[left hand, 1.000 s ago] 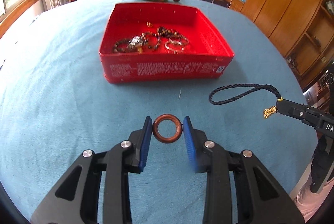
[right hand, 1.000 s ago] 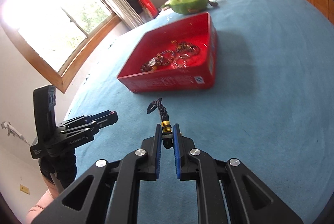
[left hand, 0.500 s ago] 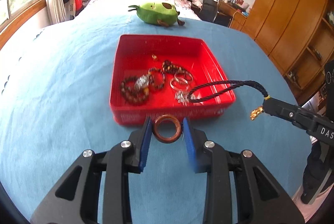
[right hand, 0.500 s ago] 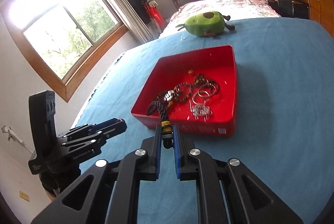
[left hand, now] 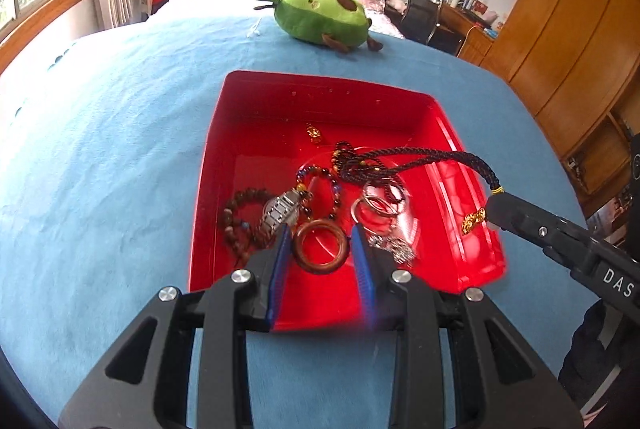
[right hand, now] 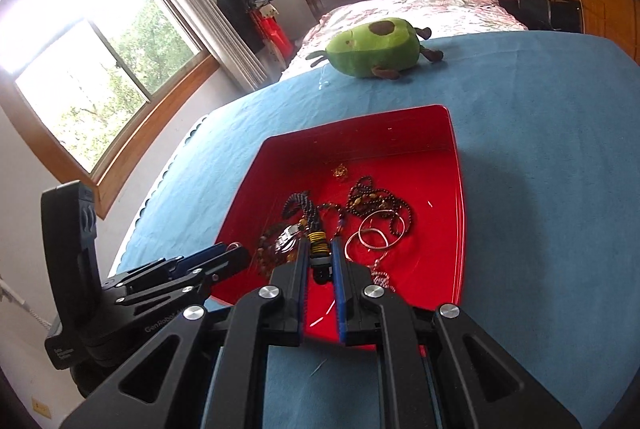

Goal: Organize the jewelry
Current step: 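Open both tools to drop the wooden ring and cord into the tin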

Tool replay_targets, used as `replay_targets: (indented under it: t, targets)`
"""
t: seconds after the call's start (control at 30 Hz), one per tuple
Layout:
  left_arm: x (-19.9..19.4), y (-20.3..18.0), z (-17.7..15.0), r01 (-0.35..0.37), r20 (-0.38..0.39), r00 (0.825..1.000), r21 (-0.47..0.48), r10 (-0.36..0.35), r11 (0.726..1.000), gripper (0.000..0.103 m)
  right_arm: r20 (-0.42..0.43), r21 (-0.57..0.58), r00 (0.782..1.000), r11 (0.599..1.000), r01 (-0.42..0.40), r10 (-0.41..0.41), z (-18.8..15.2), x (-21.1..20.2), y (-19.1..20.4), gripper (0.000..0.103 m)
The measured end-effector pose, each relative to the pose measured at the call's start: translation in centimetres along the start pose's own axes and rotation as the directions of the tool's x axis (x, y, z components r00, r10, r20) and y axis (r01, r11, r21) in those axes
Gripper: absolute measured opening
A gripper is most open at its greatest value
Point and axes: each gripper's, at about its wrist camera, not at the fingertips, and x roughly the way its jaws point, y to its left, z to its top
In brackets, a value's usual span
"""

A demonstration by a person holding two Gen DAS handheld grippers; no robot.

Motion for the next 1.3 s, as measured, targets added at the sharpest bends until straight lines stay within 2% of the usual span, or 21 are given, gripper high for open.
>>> replay_targets:
  t: [0.27,0.47,0.5,0.63,1.1,1.3]
  targets:
    - [3.3,0.4,1.5,-0.029,-0.03,0.999,0.004,0.029,1.0,0.029,-0.058,-0.001,0.997,0.999,0.052,-0.052,0.1,3.9,-1.2,0.01]
    - [4.3,0.8,1.9,-0.042,-0.041,0.998,-0.001,0.042,0.999,0.031,-0.07,-0.019,0.995,0.997,0.069,-0.07,0.1,4.4,-1.0,0.011]
    - [4.5,0.9,2.0,-0.044,-0.045,0.998,-0.007,0.043,0.999,0.031,-0.073,-0.018,0.995,0.997,0.069,-0.07,0.0,4.5,-1.0,0.014]
    - [4.8,1.0,1.8,-0.05,-0.053,0.997,-0.01,0.049,0.999,0.04,-0.074,-0.021,0.994,0.996,0.082,-0.083,0.1,4.7,-1.1,0.016]
    - [4.4,0.9,1.0,-0.073,-0.047,0.996,0.002,0.073,0.997,0.042,-0.071,-0.016,0.994,0.997,0.082,-0.083,-0.2,4.3,-1.4,0.018]
    - [2.9,1.0,0.4,-0.092,-0.012,0.996,0.003,0.092,0.996,0.056,-0.06,-0.018,0.994,0.995,0.095,-0.096,-0.5,3.7,-1.2,0.028]
